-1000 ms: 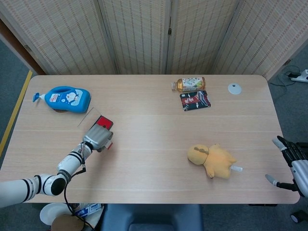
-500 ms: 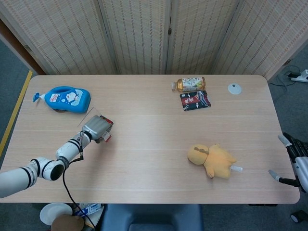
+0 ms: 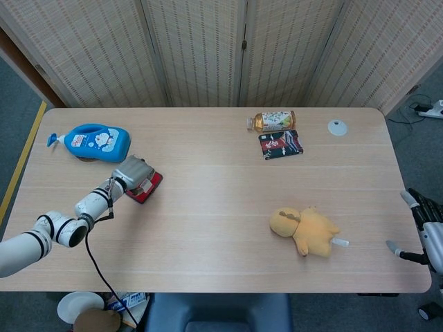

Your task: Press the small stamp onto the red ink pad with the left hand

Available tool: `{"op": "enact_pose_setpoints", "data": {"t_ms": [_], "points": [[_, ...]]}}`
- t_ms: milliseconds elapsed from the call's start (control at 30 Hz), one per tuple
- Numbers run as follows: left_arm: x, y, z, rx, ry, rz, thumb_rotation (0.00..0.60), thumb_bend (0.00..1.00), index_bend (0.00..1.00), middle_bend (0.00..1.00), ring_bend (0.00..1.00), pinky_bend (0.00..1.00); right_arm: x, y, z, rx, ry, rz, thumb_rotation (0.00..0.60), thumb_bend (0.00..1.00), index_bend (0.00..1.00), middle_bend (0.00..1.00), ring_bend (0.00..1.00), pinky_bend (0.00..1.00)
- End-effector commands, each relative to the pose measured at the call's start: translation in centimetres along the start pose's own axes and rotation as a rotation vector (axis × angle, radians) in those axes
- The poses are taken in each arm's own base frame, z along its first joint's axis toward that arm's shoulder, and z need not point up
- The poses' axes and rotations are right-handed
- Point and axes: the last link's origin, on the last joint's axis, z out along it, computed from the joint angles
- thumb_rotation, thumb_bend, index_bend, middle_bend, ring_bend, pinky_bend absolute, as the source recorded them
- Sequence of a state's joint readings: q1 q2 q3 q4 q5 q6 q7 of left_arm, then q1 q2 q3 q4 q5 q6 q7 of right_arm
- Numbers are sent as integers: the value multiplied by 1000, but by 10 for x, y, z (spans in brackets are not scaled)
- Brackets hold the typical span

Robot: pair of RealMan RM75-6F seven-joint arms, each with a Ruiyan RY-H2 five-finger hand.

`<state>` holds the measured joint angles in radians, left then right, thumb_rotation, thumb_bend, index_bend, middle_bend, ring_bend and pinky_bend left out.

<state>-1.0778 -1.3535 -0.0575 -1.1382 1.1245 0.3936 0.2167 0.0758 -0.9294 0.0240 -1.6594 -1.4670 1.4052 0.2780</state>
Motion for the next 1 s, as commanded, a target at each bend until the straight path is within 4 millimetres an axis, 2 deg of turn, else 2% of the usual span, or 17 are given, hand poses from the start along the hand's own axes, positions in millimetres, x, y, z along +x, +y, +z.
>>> {"op": "enact_pose_setpoints", "data": {"t_ms": [33, 1000], "points": [[-5, -4, 6, 4, -14, -12, 600, 327, 631, 482, 275, 403, -1, 0, 1, -5, 2, -1, 600, 192, 0, 0, 0, 0], [-33, -13, 19, -26, -14, -55, 600, 327, 638, 490, 275, 403, -4, 0, 4, -21, -3, -18, 600, 192, 0, 0, 0, 0]]}}
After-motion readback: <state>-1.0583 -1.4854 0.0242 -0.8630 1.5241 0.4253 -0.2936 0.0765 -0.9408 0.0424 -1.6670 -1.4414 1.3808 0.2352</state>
